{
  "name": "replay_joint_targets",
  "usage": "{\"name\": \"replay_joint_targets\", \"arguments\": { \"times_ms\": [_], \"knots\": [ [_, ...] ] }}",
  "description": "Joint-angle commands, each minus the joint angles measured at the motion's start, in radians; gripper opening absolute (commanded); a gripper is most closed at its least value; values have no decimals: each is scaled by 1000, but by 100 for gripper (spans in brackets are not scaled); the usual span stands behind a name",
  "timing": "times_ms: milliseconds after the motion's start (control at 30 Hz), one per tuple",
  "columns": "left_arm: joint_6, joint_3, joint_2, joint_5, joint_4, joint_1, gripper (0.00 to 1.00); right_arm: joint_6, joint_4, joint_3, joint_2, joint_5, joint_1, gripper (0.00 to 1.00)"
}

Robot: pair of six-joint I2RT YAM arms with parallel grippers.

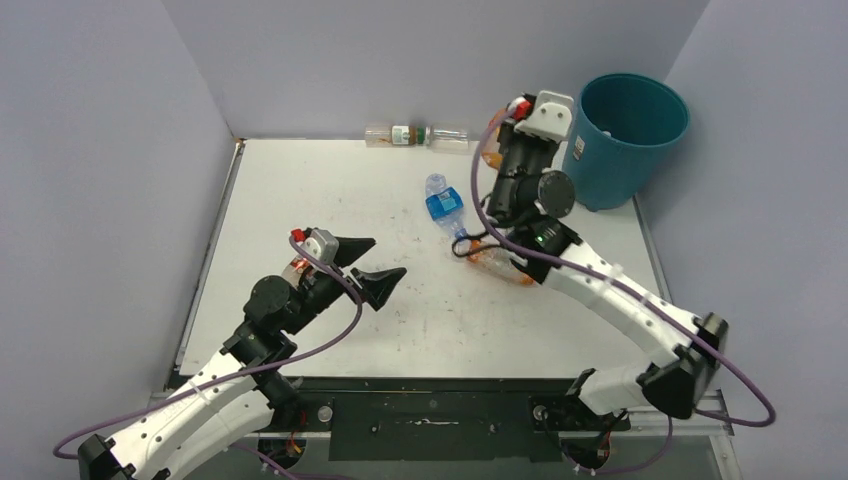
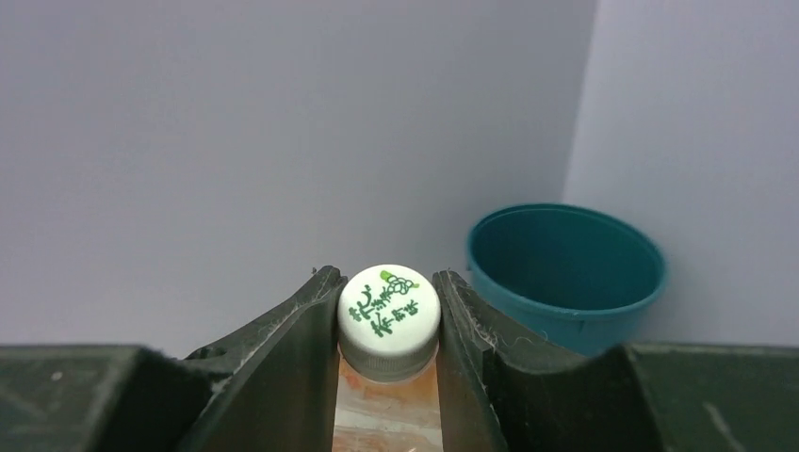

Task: Put the plastic bottles in the bin
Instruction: Place the plastic bottle in the trash bin.

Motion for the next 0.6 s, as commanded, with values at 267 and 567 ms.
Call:
{"name": "replay_joint_targets", "arguments": {
  "times_ms": [267, 567],
  "knots": [
    [7, -14, -3, -65, 99, -6, 96, -305, 584, 376, 469, 90, -352, 5],
    [-5, -17, 22, -17, 126, -8, 96, -43, 301, 463, 508, 62, -552, 5]
  ]
}}
